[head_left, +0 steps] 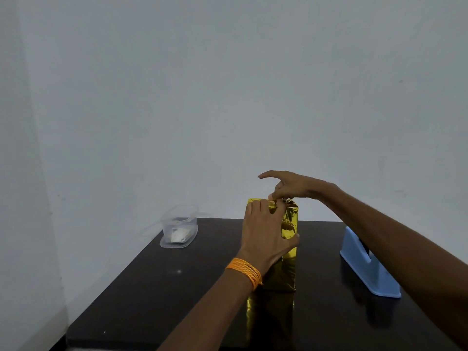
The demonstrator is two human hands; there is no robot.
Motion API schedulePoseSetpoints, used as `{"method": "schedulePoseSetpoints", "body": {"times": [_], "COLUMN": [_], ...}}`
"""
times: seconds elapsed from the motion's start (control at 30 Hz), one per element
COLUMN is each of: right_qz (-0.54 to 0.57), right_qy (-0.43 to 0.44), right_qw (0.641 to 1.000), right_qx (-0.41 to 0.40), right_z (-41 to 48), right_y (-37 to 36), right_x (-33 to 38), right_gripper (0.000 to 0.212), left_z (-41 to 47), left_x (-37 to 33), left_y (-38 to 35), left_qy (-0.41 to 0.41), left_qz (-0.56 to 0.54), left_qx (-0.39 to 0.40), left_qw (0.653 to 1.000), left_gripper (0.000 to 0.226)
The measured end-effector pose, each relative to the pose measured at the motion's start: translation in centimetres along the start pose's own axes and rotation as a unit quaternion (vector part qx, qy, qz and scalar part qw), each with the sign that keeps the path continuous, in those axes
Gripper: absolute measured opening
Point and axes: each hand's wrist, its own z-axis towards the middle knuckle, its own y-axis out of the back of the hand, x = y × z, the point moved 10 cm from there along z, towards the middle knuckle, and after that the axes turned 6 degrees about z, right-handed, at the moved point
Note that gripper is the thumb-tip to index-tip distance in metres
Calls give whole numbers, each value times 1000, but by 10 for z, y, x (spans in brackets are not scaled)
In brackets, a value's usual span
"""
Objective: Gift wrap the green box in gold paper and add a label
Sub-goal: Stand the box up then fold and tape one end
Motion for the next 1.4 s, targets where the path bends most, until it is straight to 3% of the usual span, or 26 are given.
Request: {"method": "schedulePoseSetpoints", "body": {"times": [0.27, 0.43, 0.53, 0.7, 0.87, 1.0, 1.1, 1.17, 1.27, 1.4], "right_qz": [-86, -124, -146, 142, 315, 385, 383, 387, 415, 462], "right_qy": [-59, -128, -103, -144, -181, -185, -188, -189, -190, -188], "right_qw": [994, 984, 982, 974, 921, 894, 895, 893, 880, 856], "right_qx": [19, -11, -60, -100, -141, -135, -131, -128, -130, -136], "right_z": [16, 6, -1, -19, -25, -24, -25, -26, -25, -26], "right_y": [4, 20, 25, 3, -22, -33, -32, -33, -36, -40], "right_x": [-11, -38, -45, -55, -77, -83, -82, -84, -88, -92], "right_gripper": [71, 75, 66, 47, 34, 38, 35, 38, 40, 36], "left_z": [3, 2, 3, 3, 6, 27, 49, 60, 61, 53], "left_x": [2, 2, 1, 3, 3, 22, 66, 87, 88, 78], "left_y": [2, 4, 5, 3, 7, 25, 20, -1, -43, -73], "left_qy": [-2, -8, -8, -14, -22, 37, 159, 216, 268, 297], "left_qz": [10, 17, 22, 34, 29, -79, -220, -304, -450, -569], "left_qx": [-4, -9, -19, -18, -15, -31, -30, 29, 158, 229], "left_qw": [1000, 1000, 1000, 999, 999, 996, 962, 927, 837, 732], "left_gripper": [75, 80, 81, 77, 71, 52, 41, 40, 53, 55]}}
